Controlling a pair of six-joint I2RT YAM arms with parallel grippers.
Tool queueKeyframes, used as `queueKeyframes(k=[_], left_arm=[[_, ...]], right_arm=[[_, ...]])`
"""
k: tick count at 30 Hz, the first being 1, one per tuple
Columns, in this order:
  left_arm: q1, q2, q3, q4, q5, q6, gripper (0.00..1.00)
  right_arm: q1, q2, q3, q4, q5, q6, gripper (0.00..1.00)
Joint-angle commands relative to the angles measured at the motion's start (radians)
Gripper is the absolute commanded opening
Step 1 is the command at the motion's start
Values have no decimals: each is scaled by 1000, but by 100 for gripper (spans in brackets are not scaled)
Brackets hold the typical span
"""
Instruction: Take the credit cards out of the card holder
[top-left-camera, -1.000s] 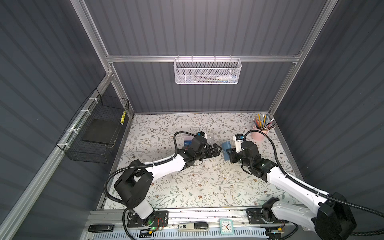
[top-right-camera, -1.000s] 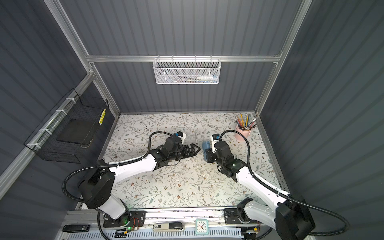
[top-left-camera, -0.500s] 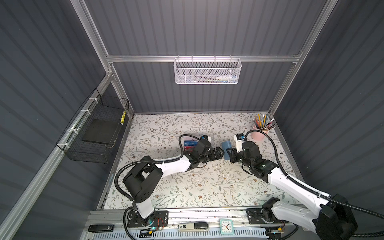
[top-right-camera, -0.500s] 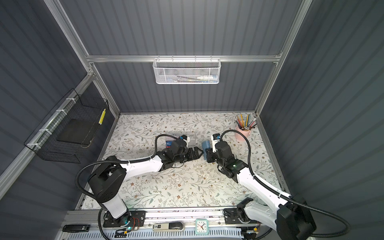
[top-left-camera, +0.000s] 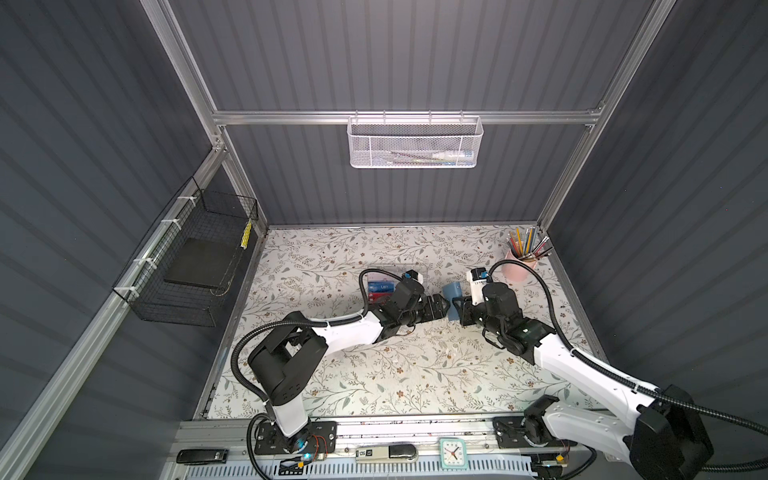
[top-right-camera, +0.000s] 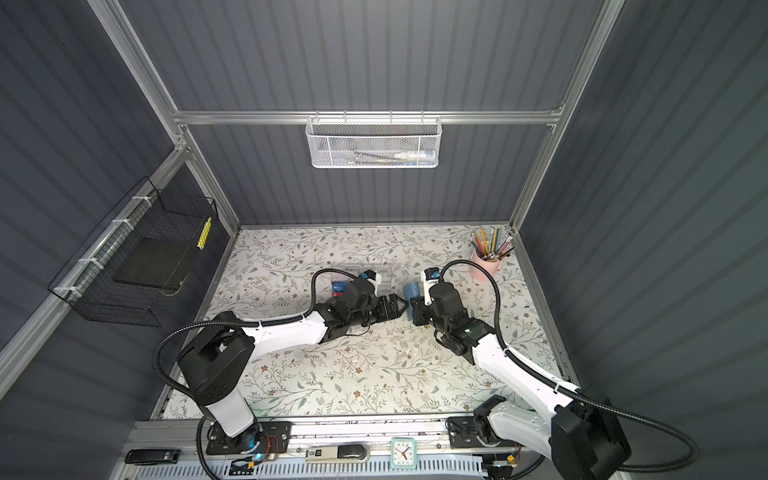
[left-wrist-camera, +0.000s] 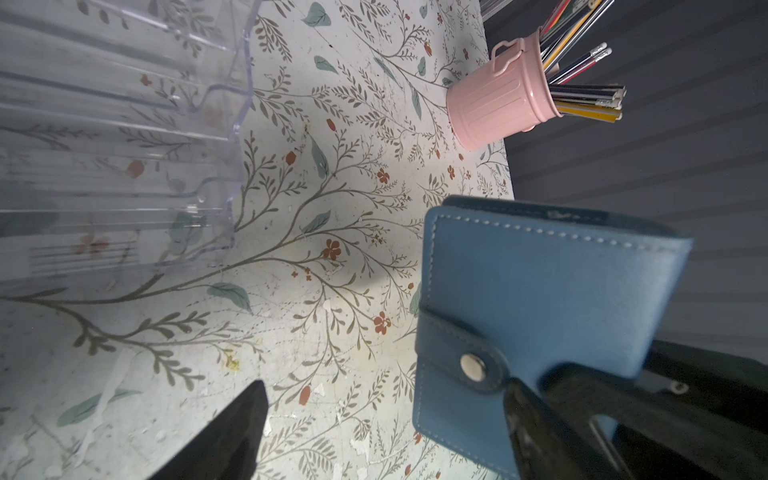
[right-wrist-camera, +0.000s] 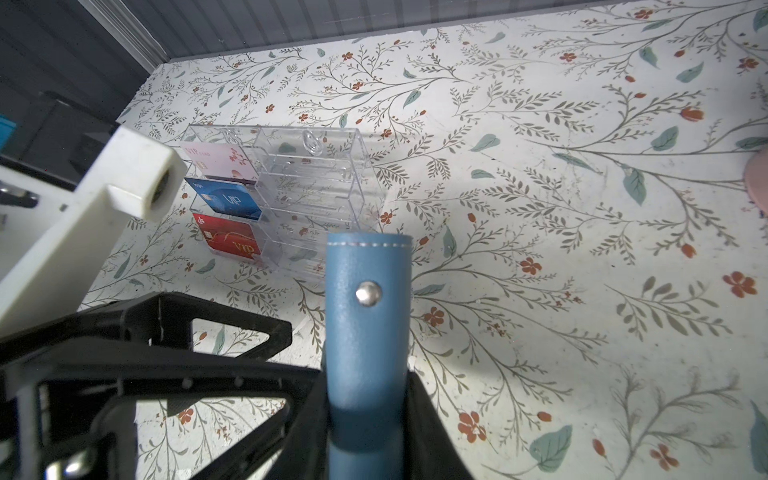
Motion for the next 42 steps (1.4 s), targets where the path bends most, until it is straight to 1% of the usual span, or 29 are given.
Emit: queueKeyframes(k=[1, 5, 8, 23, 27, 30, 36, 42], left_arm=[[-7, -27, 22, 8, -29, 12, 88], [-8, -8, 34, 7, -26, 11, 87], [-7, 10, 42, 24, -21, 7, 81], [-25, 69, 82, -2, -28, 28, 68], [-30, 78, 84, -2, -31, 29, 58], [-33, 81, 83, -4, -36, 31, 56], [-44, 97, 88, -7, -38, 31, 42], [-52, 110, 94, -9, -37, 29, 34]], right_arm=[[6, -5, 6, 38, -16, 9, 0], [6, -4, 6, 38, -16, 9, 0], [7, 0, 6, 39, -15, 9, 0], [8, 0, 6, 39, -5, 6, 0], [9, -1, 4, 38, -5, 6, 0], [9, 0, 4, 40, -6, 8, 0], [8, -6, 2, 41, -5, 8, 0], [9, -10, -2, 44, 2, 9, 0]])
